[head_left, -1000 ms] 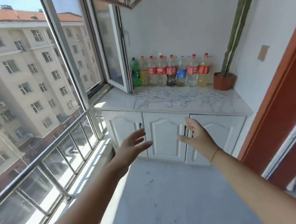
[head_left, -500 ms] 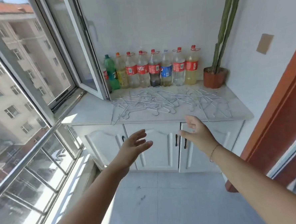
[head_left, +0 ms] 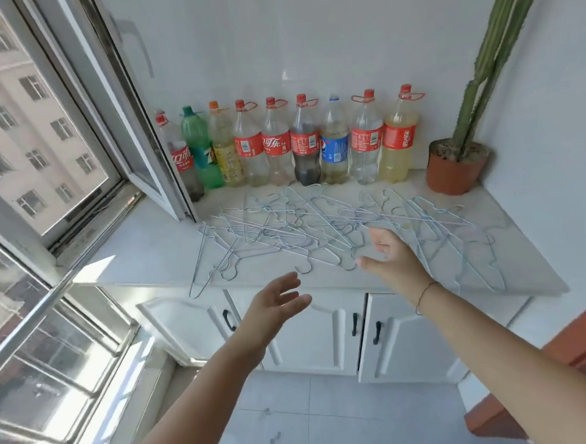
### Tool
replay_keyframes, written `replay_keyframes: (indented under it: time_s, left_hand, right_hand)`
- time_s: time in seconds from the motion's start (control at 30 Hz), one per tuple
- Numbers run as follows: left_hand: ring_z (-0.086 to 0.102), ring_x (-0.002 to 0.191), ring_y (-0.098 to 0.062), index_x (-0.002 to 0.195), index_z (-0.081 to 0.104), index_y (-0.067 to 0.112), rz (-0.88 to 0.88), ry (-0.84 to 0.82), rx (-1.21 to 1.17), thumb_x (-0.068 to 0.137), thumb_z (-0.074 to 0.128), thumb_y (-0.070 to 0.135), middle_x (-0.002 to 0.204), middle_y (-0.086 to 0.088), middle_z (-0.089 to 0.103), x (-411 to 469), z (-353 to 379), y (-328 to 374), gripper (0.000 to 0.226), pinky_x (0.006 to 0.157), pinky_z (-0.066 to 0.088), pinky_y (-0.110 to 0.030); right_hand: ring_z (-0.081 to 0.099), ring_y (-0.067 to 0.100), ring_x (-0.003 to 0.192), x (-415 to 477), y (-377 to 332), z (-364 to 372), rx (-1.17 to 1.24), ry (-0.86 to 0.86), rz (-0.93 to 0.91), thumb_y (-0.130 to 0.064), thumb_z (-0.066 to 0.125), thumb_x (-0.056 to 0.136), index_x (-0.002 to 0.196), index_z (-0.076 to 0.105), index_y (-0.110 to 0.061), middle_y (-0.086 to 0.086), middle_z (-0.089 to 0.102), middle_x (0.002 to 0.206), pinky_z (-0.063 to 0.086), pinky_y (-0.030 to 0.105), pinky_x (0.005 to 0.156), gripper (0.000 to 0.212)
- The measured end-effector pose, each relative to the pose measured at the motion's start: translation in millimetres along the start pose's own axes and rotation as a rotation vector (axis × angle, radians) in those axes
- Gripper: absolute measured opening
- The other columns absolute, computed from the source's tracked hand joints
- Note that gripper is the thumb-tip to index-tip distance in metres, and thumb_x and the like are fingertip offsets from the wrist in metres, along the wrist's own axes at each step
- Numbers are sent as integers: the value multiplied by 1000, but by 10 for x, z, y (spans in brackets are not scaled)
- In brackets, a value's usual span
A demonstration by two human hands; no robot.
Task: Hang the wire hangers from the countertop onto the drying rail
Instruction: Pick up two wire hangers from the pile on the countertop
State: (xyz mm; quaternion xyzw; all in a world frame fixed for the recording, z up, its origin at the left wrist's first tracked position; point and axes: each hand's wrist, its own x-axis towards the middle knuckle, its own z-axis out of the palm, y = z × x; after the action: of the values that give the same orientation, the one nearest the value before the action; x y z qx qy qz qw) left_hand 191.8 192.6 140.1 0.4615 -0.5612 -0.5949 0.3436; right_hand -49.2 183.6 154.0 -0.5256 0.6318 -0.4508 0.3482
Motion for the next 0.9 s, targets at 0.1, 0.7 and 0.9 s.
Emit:
replay_keyframes:
  time_s: [0.1,0.7,0.9]
  left_hand:
    - [56,117,-7,130,50,26,-26,-26,8,76,75,27,127,7,59,428,-58,-80,59,88,46,-18]
    - [57,112,-2,132,52,20,-265,62,-16,65,70,39,126,6,61,2146,-511,-386,72,97,42,-27]
    - [58,112,-7,123,57,27,-335,311,-91,69,69,41,122,10,64,2328,-725,-507,57,96,44,-31]
  right_hand:
    - [43,12,123,444,116,33,-5,13,36,-18,71,78,131,45,-19,-3,47,131,33,25,99,59]
    - [54,17,111,2330,820,599,-21,-128,265,-12,70,78,114,56,-14,7,57,120,40,26,95,39]
    - [56,15,99,2833,846,1084,-99,-380,196,-9,66,79,112,59,-9,6,60,110,44,26,91,34]
